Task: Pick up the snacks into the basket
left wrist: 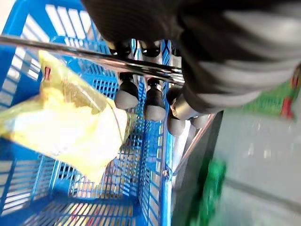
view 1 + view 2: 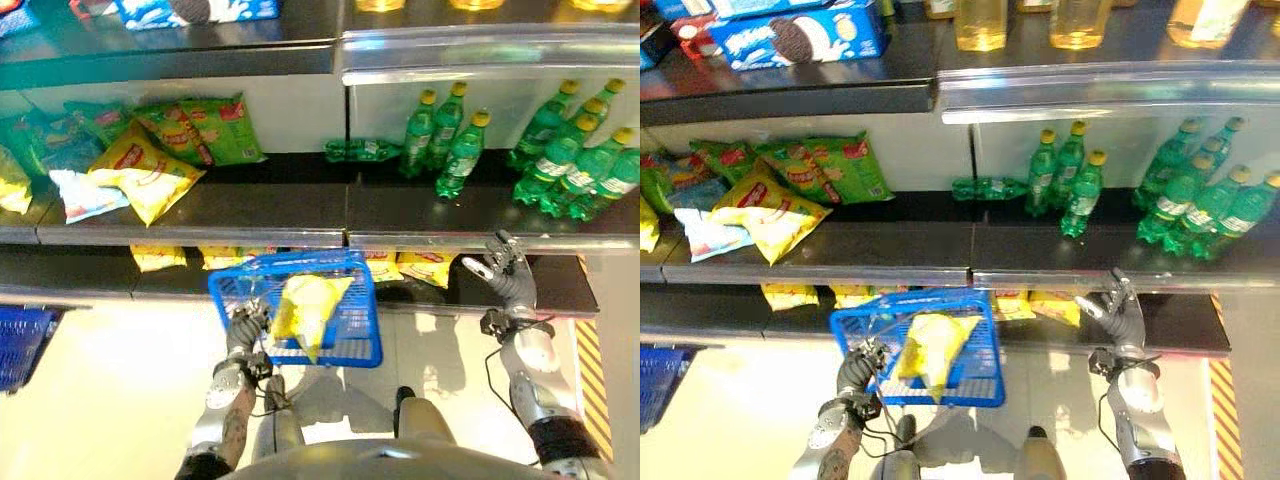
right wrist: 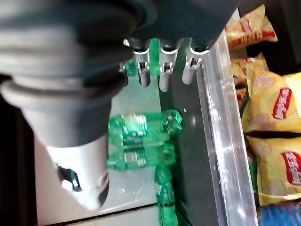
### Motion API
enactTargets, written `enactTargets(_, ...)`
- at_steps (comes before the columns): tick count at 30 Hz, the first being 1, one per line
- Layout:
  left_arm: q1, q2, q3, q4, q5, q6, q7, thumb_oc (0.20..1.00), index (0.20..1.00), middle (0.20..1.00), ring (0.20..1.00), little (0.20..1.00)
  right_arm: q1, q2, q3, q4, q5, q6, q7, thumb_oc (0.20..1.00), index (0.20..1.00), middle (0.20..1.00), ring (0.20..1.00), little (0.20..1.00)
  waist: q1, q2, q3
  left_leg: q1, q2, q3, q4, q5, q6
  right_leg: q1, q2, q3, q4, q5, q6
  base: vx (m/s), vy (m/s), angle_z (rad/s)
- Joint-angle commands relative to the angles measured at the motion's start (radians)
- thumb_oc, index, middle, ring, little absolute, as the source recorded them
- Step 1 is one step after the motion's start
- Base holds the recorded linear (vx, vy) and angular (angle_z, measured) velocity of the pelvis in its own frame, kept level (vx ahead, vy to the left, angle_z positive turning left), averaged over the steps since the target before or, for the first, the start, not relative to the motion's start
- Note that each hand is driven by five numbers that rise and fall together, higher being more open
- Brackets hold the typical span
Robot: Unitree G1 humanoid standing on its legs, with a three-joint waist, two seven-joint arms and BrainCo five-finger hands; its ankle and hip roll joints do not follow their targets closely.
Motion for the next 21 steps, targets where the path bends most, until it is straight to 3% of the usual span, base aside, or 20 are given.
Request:
enactTargets(1, -0.031, 0.095, 0.053, -0.2, -0.021, -0.093, -0.032, 0.2, 0.2, 0.2, 0.2, 0.2, -0.097, 0.031, 0.01, -0.052, -0.062, -0.043, -0.014, 1.0, 1.0, 1.0, 1.0, 1.0, 0.009, -0.065, -0.04, 0.115, -0.224, 0.094, -0.008, -0.042, -0.028, 0.185, 0.046, -0.025, -0.329, 0.097, 0.0, -0.06, -0.117, -0.27)
enactTargets(3, -0.028, 0.095, 0.049, -0.22, -0.017, -0.089, -0.032, 0.2, 0.2, 0.2, 0.2, 0.2, -0.1, 0.043, 0.009, -0.039, -0.079, -0.045, -0.027, 1.0, 1.0, 1.0, 1.0, 1.0, 0.004, -0.062, -0.046, 0.128, -0.272, 0.093, 0.003, -0.065, -0.003, 0.181, 0.067, -0.025, -0.348, 0.119, -0.004, -0.08, -0.08, -0.16)
enactTargets(4, -0.037, 0.098, 0.044, -0.229, -0.007, -0.087, -0.031, 0.2, 0.2, 0.2, 0.2, 0.2, -0.095, 0.046, 0.008, -0.029, -0.094, -0.047, -0.042, 1.0, 1.0, 1.0, 1.0, 1.0, 0.0, -0.063, -0.042, 0.123, -0.269, 0.084, -0.003, -0.051, -0.012, 0.184, 0.078, -0.017, -0.379, 0.141, 0.002, -0.06, -0.032, 0.09)
enactTargets(8, -0.044, 0.096, 0.039, -0.23, 0.005, -0.08, -0.02, 0.2, 0.2, 0.2, 0.2, 0.2, -0.077, 0.056, -0.004, -0.023, -0.115, -0.038, -0.064, 1.0, 1.0, 1.0, 1.0, 1.0, -0.014, -0.065, -0.049, 0.127, -0.263, 0.082, -0.015, -0.044, -0.005, 0.185, 0.092, -0.038, -0.372, 0.134, 0.004, -0.03, 0.002, 0.14)
enactTargets(10, -0.054, 0.12, 0.046, -0.258, 0.013, -0.074, -0.014, 0.2, 0.2, 0.2, 0.2, 0.2, -0.086, 0.071, 0.001, -0.033, -0.132, -0.022, -0.059, 1.0, 1.0, 1.0, 1.0, 1.0, -0.017, -0.075, 0.004, 0.148, -0.235, 0.102, -0.034, -0.039, 0.012, 0.074, 0.107, -0.071, -0.103, 0.13, 0.034, -0.15, 0.0, 0.01)
enactTargets(11, -0.058, 0.127, 0.047, -0.258, 0.014, -0.074, -0.015, 0.2, 0.2, 0.2, 0.2, 0.2, -0.092, 0.07, 0.004, -0.04, -0.154, -0.016, -0.057, 1.0, 1.0, 1.0, 1.0, 1.0, -0.026, -0.08, 0.024, 0.15, -0.228, 0.101, -0.039, -0.034, 0.013, 0.035, 0.103, -0.055, -0.036, 0.141, 0.067, -0.15, -0.028, -0.16)
enactTargets(12, -0.064, 0.132, 0.045, -0.255, 0.019, -0.074, -0.013, 0.2, 0.2, 0.2, 0.2, 0.2, -0.093, 0.075, 0.0, -0.043, -0.16, -0.016, -0.06, 1.0, 1.0, 1.0, 1.0, 1.0, -0.034, -0.083, 0.032, 0.148, -0.225, 0.092, -0.04, -0.027, 0.01, 0.013, 0.104, -0.042, -0.003, 0.138, 0.078, -0.08, -0.067, -0.18)
enactTargets(14, -0.065, 0.135, 0.045, -0.26, 0.022, -0.075, -0.009, 0.2, 0.2, 0.2, 0.2, 0.2, -0.088, 0.081, -0.009, -0.047, -0.158, -0.018, -0.067, 1.0, 1.0, 1.0, 1.0, 1.0, -0.041, -0.084, 0.032, 0.146, -0.223, 0.074, -0.041, -0.021, 0.006, 0.014, 0.106, -0.027, -0.005, 0.12, 0.069, 0.01, -0.082, 0.23)
enactTargets(15, -0.051, 0.14, 0.047, -0.28, 0.02, -0.074, -0.016, 0.2, 0.2, 0.2, 0.2, 0.2, -0.085, 0.09, -0.015, -0.047, -0.161, -0.014, -0.072, 1.0, 1.0, 1.0, 1.0, 1.0, -0.034, -0.081, 0.013, 0.152, -0.207, 0.059, -0.061, -0.017, -0.001, 0.046, 0.074, -0.033, -0.087, 0.096, 0.037, 0.05, -0.141, 0.39)
enactTargets(16, -0.045, 0.143, 0.055, -0.293, 0.013, -0.075, -0.018, 0.2, 0.2, 0.2, 0.2, 0.2, -0.095, 0.089, -0.014, -0.041, -0.166, -0.012, -0.073, 1.0, 1.0, 1.0, 1.0, 1.0, -0.02, -0.077, 0.007, 0.152, -0.199, 0.056, -0.068, -0.016, -0.007, 0.062, 0.03, -0.049, -0.14, 0.11, 0.035, 0.09, -0.242, 0.32)
enactTargets(17, -0.037, 0.143, 0.059, -0.314, 0.008, -0.079, -0.017, 0.2, 0.2, 0.2, 0.2, 0.2, -0.122, 0.083, -0.003, -0.03, -0.174, -0.004, -0.079, 1.0, 1.0, 1.0, 1.0, 1.0, -0.01, -0.071, 0.009, 0.165, -0.194, 0.042, -0.087, -0.019, -0.009, 0.032, -0.017, -0.03, -0.237, 0.16, 0.041, 0.05, -0.157, 0.0)
enactTargets(18, -0.036, 0.143, 0.059, -0.315, 0.008, -0.078, -0.017, 0.2, 0.2, 0.2, 0.2, 0.2, -0.122, 0.082, -0.002, -0.03, -0.174, -0.004, -0.079, 1.0, 1.0, 1.0, 1.0, 1.0, -0.009, -0.07, 0.01, 0.167, -0.192, 0.043, -0.089, -0.02, -0.009, 0.035, -0.016, -0.029, -0.242, 0.162, 0.041, 0.07, -0.139, -0.19)
enactTargets(20, -0.041, 0.147, 0.049, -0.314, 0.013, -0.082, -0.018, 0.2, 0.2, 0.2, 0.2, 0.2, -0.116, 0.077, -0.007, -0.041, -0.171, -0.002, -0.085, 1.0, 1.0, 1.0, 1.0, 1.0, -0.024, -0.087, 0.006, 0.183, -0.2, 0.029, -0.117, -0.016, -0.014, 0.036, 0.018, 0.057, -0.304, 0.179, 0.061, 0.05, -0.134, 0.05)
enactTargets(21, -0.04, 0.148, 0.051, -0.317, 0.018, -0.082, -0.02, 0.2, 0.2, 0.2, 0.2, 0.2, -0.109, 0.072, -0.013, -0.047, -0.177, 0.001, -0.09, 1.0, 1.0, 1.0, 1.0, 1.0, -0.016, -0.093, -0.002, 0.187, -0.197, 0.025, -0.134, -0.008, -0.027, 0.051, 0.014, 0.05, -0.329, 0.182, 0.062, 0.04, -0.134, 0.7)
